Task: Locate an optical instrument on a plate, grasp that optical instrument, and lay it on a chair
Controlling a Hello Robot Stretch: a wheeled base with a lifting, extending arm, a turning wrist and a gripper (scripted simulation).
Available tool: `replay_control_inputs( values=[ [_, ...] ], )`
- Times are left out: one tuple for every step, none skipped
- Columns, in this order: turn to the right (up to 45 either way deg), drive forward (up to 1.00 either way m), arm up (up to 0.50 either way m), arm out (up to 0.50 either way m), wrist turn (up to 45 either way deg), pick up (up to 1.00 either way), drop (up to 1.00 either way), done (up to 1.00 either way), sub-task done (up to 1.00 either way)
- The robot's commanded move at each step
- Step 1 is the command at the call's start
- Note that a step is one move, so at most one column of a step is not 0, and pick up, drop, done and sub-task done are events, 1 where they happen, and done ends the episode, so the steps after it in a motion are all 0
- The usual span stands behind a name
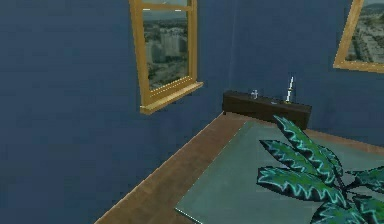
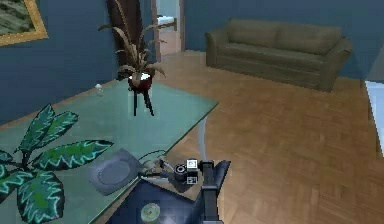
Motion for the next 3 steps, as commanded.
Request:
replay_control_inputs(
  values=[
    [0.0,0.00,0.00,0.00,0.0,0.00,1.00,0.00,0.00],
    [0.0,0.00,0.10,0.00,0.0,0.00,0.00,0.00,0.00],
    [0.0,0.00,0.00,-0.08,0.0,0.00,0.00,0.00,0.00]
  ],
)
